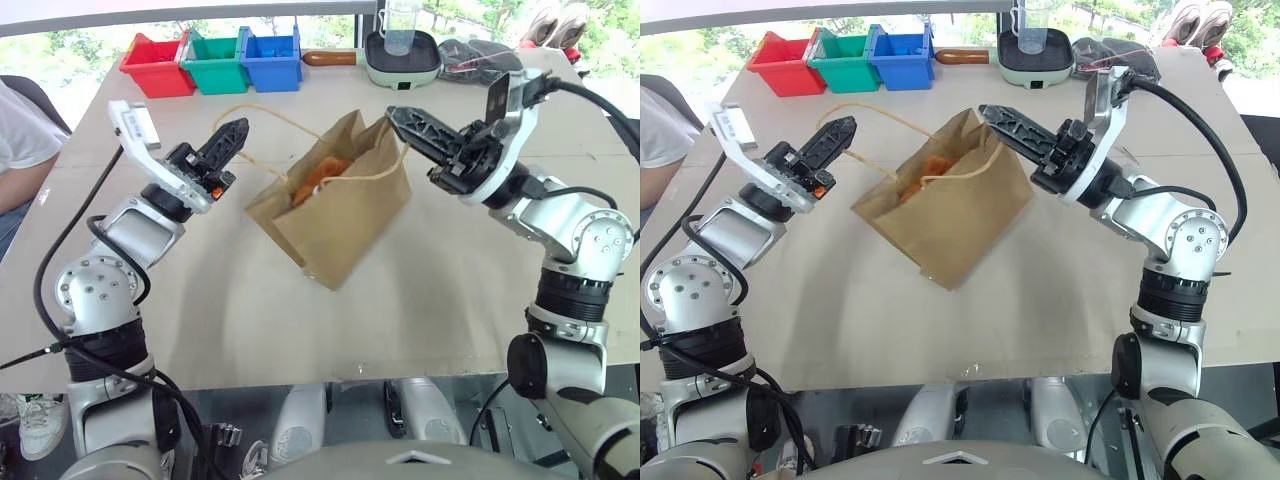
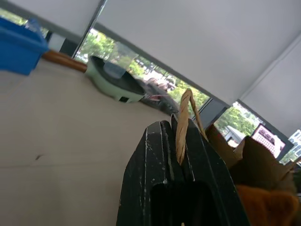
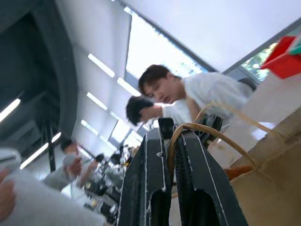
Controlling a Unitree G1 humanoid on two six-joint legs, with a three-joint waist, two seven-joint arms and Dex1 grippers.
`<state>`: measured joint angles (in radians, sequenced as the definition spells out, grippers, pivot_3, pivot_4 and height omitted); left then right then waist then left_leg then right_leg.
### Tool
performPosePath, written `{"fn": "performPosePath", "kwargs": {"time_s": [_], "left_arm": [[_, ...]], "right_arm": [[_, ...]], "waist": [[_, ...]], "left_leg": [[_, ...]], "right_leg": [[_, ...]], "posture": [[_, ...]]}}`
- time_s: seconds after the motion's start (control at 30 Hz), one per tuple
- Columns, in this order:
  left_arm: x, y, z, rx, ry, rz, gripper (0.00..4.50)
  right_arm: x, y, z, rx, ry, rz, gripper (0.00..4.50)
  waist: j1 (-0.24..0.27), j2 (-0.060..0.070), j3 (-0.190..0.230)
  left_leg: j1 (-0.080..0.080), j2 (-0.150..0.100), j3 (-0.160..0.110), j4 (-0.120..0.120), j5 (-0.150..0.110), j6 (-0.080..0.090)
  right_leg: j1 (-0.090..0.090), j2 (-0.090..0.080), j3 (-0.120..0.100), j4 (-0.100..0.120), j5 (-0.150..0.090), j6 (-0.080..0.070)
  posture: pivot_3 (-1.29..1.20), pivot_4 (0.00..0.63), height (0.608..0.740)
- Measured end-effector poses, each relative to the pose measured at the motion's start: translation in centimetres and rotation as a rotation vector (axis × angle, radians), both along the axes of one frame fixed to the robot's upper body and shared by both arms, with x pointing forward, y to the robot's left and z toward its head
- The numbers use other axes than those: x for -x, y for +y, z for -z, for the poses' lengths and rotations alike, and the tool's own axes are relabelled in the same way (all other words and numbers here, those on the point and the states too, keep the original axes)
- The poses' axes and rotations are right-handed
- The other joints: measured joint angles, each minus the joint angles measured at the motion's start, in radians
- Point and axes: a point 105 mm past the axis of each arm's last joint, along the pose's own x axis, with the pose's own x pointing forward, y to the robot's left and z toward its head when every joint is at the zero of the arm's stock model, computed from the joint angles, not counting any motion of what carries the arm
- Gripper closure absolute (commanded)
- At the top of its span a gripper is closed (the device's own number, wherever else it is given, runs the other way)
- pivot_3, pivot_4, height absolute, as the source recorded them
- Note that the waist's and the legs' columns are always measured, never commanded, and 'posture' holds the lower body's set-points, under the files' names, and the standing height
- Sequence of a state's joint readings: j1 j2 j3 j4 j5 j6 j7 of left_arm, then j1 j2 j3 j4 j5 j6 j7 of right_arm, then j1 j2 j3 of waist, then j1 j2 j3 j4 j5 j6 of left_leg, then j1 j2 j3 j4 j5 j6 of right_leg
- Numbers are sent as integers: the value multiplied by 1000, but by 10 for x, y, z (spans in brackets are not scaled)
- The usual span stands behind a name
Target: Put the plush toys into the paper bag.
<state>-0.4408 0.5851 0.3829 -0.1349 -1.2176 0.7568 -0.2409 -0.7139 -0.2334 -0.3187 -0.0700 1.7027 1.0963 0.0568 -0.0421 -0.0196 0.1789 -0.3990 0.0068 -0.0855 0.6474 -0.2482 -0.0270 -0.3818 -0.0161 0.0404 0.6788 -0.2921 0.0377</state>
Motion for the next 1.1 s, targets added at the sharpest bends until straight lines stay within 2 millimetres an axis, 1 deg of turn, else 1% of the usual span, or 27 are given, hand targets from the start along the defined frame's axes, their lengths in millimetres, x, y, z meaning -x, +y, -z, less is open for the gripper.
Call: {"fn": "performPosePath", "kwargs": {"time_s": [0.1, 0.17, 0.23, 0.3, 0.33, 0.37, 0.47, 0.53, 0.6, 0.63, 0.7, 0.73, 0.8, 0.87, 0.93, 0.97, 1.0, 1.03, 1.07, 1.1], "left_arm": [[-8, 3, -8, 4, -8, -11, 4500], [-11, 3, -19, -15, -42, -8, 4500], [-11, -2, -37, -7, -98, 23, 4500], [-8, -7, -52, -23, -156, 63, 4500], [-8, -8, -58, -21, -177, 78, 4500], [-10, -6, -63, -16, -184, 79, 4500], [-15, 6, -70, -57, -191, 51, 4500], [-18, 15, -67, -77, -180, 33, 4500], [-21, 19, -62, -69, -160, 30, 4500], [-24, 20, -62, -54, -153, 27, 4500], [-28, 25, -70, -24, -159, 10, 4500], [-30, 32, -77, -8, -175, -13, 4500], [-30, 40, -81, -16, -184, -40, 4500], [-29, 40, -78, -28, -172, -34, 4500], [-25, 33, -67, -70, -154, -6, 4500], [-23, 24, -56, -99, -142, 22, 4500], [-23, 21, -52, -104, -132, 33, 4500], [-22, 17, -45, -112, -117, 43, 4500], [-21, 14, -33, -112, -92, 54, 4500], [-21, 13, -30, -110, -85, 56, 4500]], "right_arm": [[-6, -7, -13, -13, -9, 62, 4380], [-7, -12, -15, 21, -29, 111, 4380], [-7, -16, -11, 42, -27, 139, 4380], [-11, -18, 0, 79, -1, 167, 4380], [-14, -23, 9, 109, 19, 196, 4380], [-15, -28, 13, 131, 29, 217, 4380], [-16, -39, 11, 182, -5, 256, 4380], [-17, -49, 15, 224, -10, 292, 4380], [-15, -50, 13, 219, -14, 284, 4380], [-13, -49, 10, 206, -23, 267, 4380], [-10, -48, 1, 193, -47, 252, 4380], [-7, -48, -6, 186, -68, 245, 4380], [-4, -48, -12, 188, -89, 246, 4380], [-3, -50, -14, 182, -94, 251, 4380], [0, -45, -15, 197, -114, 243, 4380], [2, -38, -10, 252, -148, 244, 4380], [2, -35, -7, 267, -152, 240, 4380], [1, -30, 1, 306, -162, 246, 3878], [-2, -22, 22, 369, -143, 250, 3281], [-3, -21, 28, 382, -131, 248, 3009]], "waist": [[0, 1, 0], [1, 0, 0], [3, 0, 0], [2, 0, 0], [3, 1, 0], [3, 1, 1], [-2, 1, 1], [-1, 1, 1], [-2, 1, 1], [-1, 1, 1], [0, 1, 2], [0, 1, 1], [0, 1, 1], [1, 1, 1], [1, 1, 1], [1, 1, 1], [2, 1, 1], [2, 0, 1], [2, 0, 1], [2, 0, 1]], "left_leg": [[-2, 0, 1, 0, 0, 0], [-2, 0, 1, 0, 0, 0], [-3, 0, 1, 0, 0, 0], [-2, 0, 2, 0, 0, 0], [-2, 0, 2, 0, 0, 0], [-3, 0, 2, 0, 0, 0], [-2, 0, 3, 0, 0, 0], [-1, 0, 3, -1, 0, 0], [-2, 1, 3, -1, 0, 0], [-3, 1, 3, -1, 0, 0], [-5, 1, 3, 0, 0, 0], [-5, 1, 3, 0, 0, 0], [-5, 0, 4, 0, 0, 0], [-5, 1, 3, 0, 0, 0], [-5, 2, 3, 0, 0, 0], [-5, 2, 3, 0, 0, 0], [-5, 3, 3, 0, 0, 0], [-6, 3, 2, 0, 0, 0], [-5, 3, 2, 0, 0, 0], [-6, 3, 2, 0, 0, 0]], "right_leg": [[-2, 0, 0, 0, 0, 0], [-2, 0, 1, 0, 0, 0], [-2, 0, 0, 0, 0, 0], [-2, 0, 1, 0, 0, 0], [-2, -1, 1, 0, 0, 0], [-2, -1, 1, 0, 0, 0], [-3, 0, 2, 0, 0, 0], [-3, 0, 2, 0, 0, 0], [-4, 1, 3, 0, 0, 0], [-5, 1, 2, 1, 0, 0], [-5, 0, 2, 1, 0, 0], [-5, 0, 2, 0, 0, 0], [-5, 0, 2, 0, 0, 0], [-5, -1, 2, 0, 0, 0], [-6, -1, 2, 0, 0, 0], [-6, -1, 2, 0, 0, 0], [-6, -1, 2, 0, 0, 0], [-6, -1, 2, 0, 0, 0], [-6, -1, 2, 0, 0, 0], [-6, -1, 2, 1, 0, 0]], "posture": [[0, 150, 740], [0, 150, 740], [0, 150, 740], [0, 150, 740], [0, 150, 740], [0, 150, 740], [0, 150, 740], [0, 150, 740], [0, 150, 740], [0, 150, 740], [0, 150, 740], [0, 150, 740], [0, 150, 740], [0, 150, 740], [0, 150, 740], [0, 150, 740], [0, 150, 740], [0, 150, 740], [0, 150, 740], [0, 150, 740]]}}
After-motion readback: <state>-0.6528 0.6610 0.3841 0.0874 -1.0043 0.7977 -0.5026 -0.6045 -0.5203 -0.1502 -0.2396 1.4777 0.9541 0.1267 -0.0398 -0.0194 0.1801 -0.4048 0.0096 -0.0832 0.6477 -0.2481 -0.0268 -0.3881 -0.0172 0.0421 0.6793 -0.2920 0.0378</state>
